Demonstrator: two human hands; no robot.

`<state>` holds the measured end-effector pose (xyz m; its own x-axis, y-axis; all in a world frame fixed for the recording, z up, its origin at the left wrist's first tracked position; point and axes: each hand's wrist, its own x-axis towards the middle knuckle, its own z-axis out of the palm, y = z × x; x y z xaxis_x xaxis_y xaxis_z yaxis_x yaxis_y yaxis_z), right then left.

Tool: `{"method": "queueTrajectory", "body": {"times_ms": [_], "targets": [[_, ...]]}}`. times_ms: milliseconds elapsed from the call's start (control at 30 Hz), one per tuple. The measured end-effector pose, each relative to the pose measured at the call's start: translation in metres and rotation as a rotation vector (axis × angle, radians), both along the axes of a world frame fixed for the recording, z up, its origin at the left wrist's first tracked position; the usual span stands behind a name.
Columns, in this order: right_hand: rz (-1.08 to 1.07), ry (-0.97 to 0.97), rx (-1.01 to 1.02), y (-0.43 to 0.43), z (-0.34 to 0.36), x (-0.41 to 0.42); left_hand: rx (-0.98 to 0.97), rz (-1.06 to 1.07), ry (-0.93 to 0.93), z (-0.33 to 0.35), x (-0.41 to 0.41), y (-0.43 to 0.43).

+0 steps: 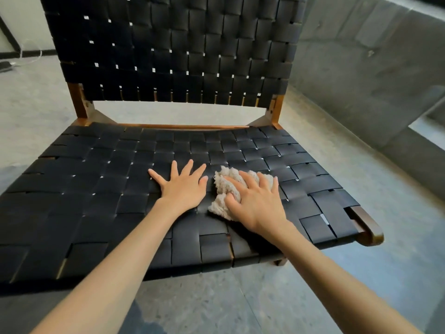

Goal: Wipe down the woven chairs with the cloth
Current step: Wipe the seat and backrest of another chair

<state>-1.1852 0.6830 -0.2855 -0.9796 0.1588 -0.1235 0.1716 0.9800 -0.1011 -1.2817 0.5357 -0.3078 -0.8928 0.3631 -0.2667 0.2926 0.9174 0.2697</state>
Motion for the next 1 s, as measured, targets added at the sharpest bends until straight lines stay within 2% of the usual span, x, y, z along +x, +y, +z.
{"method": "queueTrajectory", "body": {"times_ms": [133, 300, 533, 733, 867, 1000], "targets": [[-0.027, 0.001, 0.017, 0.012, -0.026, -0.081, -0.022, -0.011, 0.125, -0.009, 0.005, -0.002], [-0.030, 0.005, 0.051, 0.026, -0.053, -0.166, -0.033, -0.046, 0.188, -0.021, 0.001, 0.002], [-0.024, 0.019, 0.042, 0.043, -0.067, -0.230, 0.012, -0.025, 0.248, -0.030, 0.004, 0.000], [-0.151, -0.005, 0.052, 0.060, -0.062, -0.239, 0.031, -0.002, 0.255, -0.029, 0.005, -0.001], [-0.033, -0.015, 0.070, 0.063, -0.052, -0.209, 0.051, 0.009, 0.227, -0.028, 0.005, 0.000], [0.066, -0.038, 0.075, 0.061, -0.028, -0.135, 0.049, 0.005, 0.229, -0.025, 0.006, 0.000]]}}
